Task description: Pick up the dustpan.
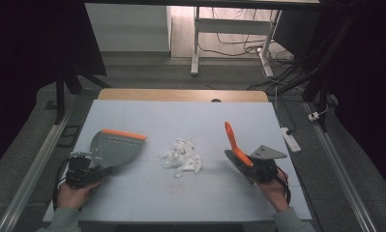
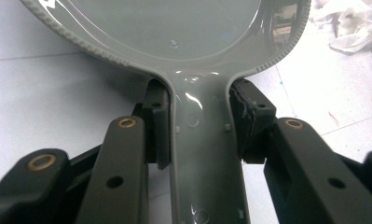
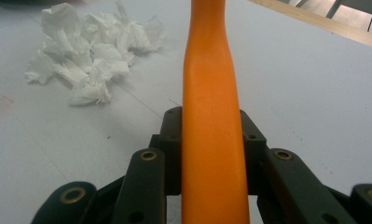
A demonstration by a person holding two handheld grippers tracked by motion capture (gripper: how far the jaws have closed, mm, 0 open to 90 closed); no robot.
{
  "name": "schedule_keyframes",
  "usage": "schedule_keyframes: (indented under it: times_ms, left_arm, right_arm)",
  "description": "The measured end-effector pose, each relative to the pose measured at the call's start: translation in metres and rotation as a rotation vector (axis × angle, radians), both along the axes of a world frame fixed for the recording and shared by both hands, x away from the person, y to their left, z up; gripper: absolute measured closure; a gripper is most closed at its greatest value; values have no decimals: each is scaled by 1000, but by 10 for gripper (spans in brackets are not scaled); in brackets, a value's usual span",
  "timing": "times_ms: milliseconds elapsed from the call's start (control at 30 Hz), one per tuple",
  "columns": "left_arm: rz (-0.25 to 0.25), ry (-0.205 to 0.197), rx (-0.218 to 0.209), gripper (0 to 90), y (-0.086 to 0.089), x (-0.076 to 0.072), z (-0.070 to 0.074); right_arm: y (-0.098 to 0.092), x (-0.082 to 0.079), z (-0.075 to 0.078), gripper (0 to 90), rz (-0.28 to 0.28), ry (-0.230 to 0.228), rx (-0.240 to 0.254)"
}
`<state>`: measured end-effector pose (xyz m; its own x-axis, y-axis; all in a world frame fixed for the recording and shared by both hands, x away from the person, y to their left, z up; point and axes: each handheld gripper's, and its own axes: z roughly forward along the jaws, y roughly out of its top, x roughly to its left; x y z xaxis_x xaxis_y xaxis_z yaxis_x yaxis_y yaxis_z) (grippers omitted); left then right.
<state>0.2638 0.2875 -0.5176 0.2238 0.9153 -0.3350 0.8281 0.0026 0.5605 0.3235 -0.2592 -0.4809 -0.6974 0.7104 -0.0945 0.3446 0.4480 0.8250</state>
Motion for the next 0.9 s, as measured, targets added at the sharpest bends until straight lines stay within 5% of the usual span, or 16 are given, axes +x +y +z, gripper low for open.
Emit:
schedule_keyframes:
  times_ms: [267,600,900]
  left_arm:
    - [4,-73,-25,612,7,-4,6]
    - [-52,-127,-32,612,8,-4,11]
    - [-74,-204,-61,612,13,-10,18]
  right_arm:
    - [1,0,1,698,5,-2,13]
    - [0,-1,5,698,3,-18,24]
    - [-3,3,11,698,-22,-24,75]
